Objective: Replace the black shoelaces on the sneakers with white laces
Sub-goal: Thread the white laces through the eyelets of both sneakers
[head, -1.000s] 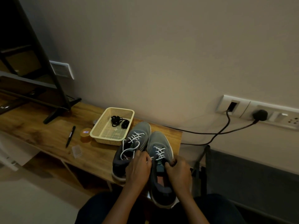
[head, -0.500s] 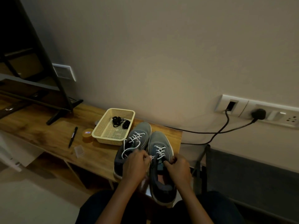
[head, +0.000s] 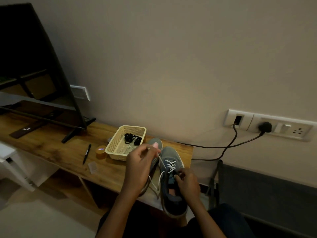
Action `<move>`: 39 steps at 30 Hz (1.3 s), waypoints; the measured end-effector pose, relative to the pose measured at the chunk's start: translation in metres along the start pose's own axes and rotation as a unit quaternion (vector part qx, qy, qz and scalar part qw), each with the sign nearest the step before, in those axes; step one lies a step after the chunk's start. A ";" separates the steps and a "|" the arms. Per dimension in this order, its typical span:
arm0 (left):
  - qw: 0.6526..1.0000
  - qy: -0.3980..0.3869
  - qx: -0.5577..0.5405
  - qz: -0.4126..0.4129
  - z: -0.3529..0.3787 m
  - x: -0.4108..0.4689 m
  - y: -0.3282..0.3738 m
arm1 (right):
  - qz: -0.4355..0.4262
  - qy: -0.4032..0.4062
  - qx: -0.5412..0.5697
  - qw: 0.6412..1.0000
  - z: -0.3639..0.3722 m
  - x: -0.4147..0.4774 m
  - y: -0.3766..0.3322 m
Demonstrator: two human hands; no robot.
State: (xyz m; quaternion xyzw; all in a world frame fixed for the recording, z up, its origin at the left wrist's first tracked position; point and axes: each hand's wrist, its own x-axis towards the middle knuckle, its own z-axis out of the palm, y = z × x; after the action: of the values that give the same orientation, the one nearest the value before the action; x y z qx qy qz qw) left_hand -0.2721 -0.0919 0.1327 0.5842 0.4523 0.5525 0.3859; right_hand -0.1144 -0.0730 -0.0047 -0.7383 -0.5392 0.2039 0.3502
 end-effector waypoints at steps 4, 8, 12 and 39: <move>0.999 0.001 0.035 -0.021 0.006 -0.004 -0.019 | -0.013 -0.003 0.009 1.000 0.002 0.002 0.000; 0.988 -0.004 0.153 -0.026 0.020 -0.004 -0.049 | 0.003 -0.037 -0.010 0.999 0.004 0.009 0.000; 0.963 -0.037 0.267 -0.016 0.044 -0.007 -0.091 | 0.027 -0.100 -0.015 0.995 -0.003 0.025 0.002; 0.831 -0.051 0.520 0.188 0.076 0.005 -0.145 | 0.095 -0.153 0.161 0.970 -0.008 0.038 0.015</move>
State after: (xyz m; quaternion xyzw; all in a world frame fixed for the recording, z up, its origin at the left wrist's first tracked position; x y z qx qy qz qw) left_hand -0.2118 -0.0414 -0.0107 0.7998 0.5339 0.2667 -0.0640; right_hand -0.0859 -0.0421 -0.0073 -0.6799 -0.4740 0.4311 0.3567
